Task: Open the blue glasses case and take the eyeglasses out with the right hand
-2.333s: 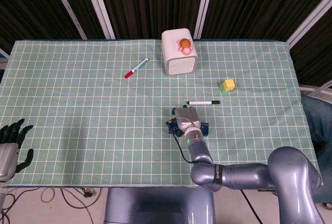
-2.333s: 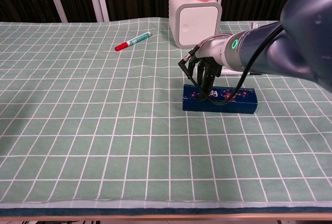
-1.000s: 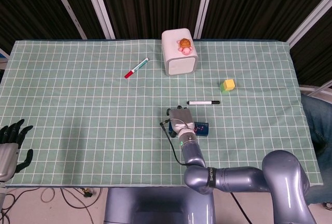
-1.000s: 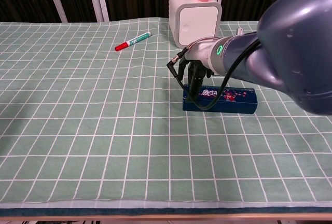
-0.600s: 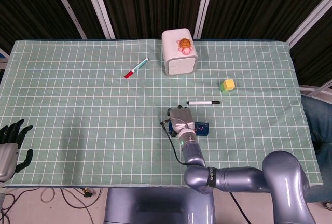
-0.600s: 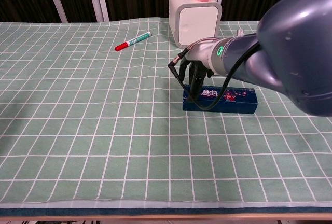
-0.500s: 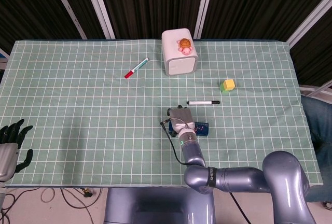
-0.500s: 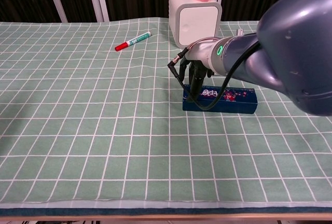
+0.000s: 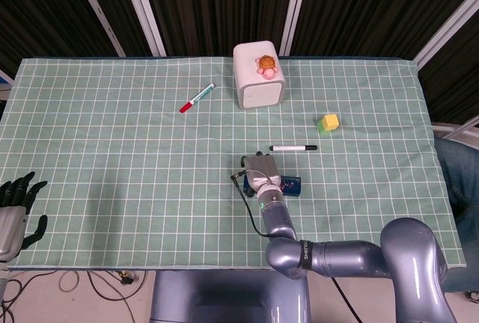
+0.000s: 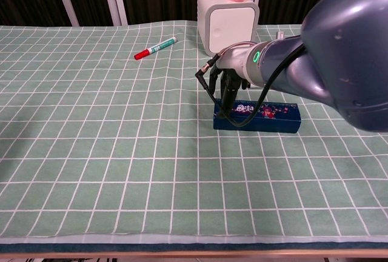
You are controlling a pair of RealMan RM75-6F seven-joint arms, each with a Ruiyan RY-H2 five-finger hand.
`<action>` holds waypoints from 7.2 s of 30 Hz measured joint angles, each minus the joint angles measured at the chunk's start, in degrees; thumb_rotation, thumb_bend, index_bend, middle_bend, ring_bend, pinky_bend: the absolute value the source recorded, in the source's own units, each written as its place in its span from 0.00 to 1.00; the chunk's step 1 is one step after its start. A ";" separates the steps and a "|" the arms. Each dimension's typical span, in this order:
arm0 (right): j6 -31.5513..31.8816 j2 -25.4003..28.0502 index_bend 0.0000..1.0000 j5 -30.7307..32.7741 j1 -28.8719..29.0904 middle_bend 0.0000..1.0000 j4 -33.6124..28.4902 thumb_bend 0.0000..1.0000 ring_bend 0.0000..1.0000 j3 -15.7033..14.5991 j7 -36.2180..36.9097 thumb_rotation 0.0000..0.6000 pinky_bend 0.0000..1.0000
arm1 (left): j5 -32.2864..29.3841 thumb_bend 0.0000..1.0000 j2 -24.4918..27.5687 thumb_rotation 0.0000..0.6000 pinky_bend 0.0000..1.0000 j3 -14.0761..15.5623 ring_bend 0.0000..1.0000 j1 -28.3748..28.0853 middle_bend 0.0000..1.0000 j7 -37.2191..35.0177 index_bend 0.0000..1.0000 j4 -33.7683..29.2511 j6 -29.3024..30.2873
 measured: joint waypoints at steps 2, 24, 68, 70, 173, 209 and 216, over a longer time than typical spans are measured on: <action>0.00 0.01 0.33 0.01 -0.05 0.38 -0.08 0.29 0.18 0.02 -0.11 1.00 0.24 | 0.04 0.46 0.00 1.00 0.03 0.02 0.00 0.00 0.00 0.02 0.15 0.01 0.01; -0.42 -0.34 0.34 0.26 -0.17 0.38 0.22 0.30 0.19 0.15 -1.03 1.00 0.24 | -0.19 0.46 0.07 1.00 0.03 0.02 0.00 -0.02 0.00 -0.09 0.15 -0.07 -0.12; -2.62 3.40 0.39 6.34 1.96 0.45 -2.55 0.66 0.23 1.08 -6.70 1.00 0.24 | -0.31 0.46 0.18 1.00 0.05 0.08 0.00 -0.07 0.00 0.00 0.15 -0.25 -0.26; -3.18 3.90 0.39 6.91 2.24 0.45 -2.82 0.67 0.23 1.07 -7.05 1.00 0.24 | -0.32 0.46 0.18 1.00 0.05 0.10 0.00 -0.07 0.00 0.04 0.15 -0.26 -0.27; -4.28 5.07 0.38 1.23 4.27 0.27 -0.75 0.79 0.23 -9.19 -5.86 1.00 0.24 | -1.15 0.46 0.67 1.00 0.07 0.37 0.00 -0.20 0.00 0.04 0.15 -0.86 -1.24; -1.73 10.82 0.22 0.09 1.34 0.11 -6.62 0.33 0.10 -6.53 -5.00 1.00 0.24 | -1.03 0.46 0.57 1.00 0.07 0.42 0.00 -0.17 0.00 0.20 0.15 -0.70 -1.08; -2.13 16.11 0.22 0.40 -0.32 0.12 -12.73 0.33 0.10 -7.02 -4.24 1.00 0.24 | -1.06 0.46 0.55 1.00 0.07 0.43 0.00 -0.13 0.00 0.23 0.15 -0.74 -1.03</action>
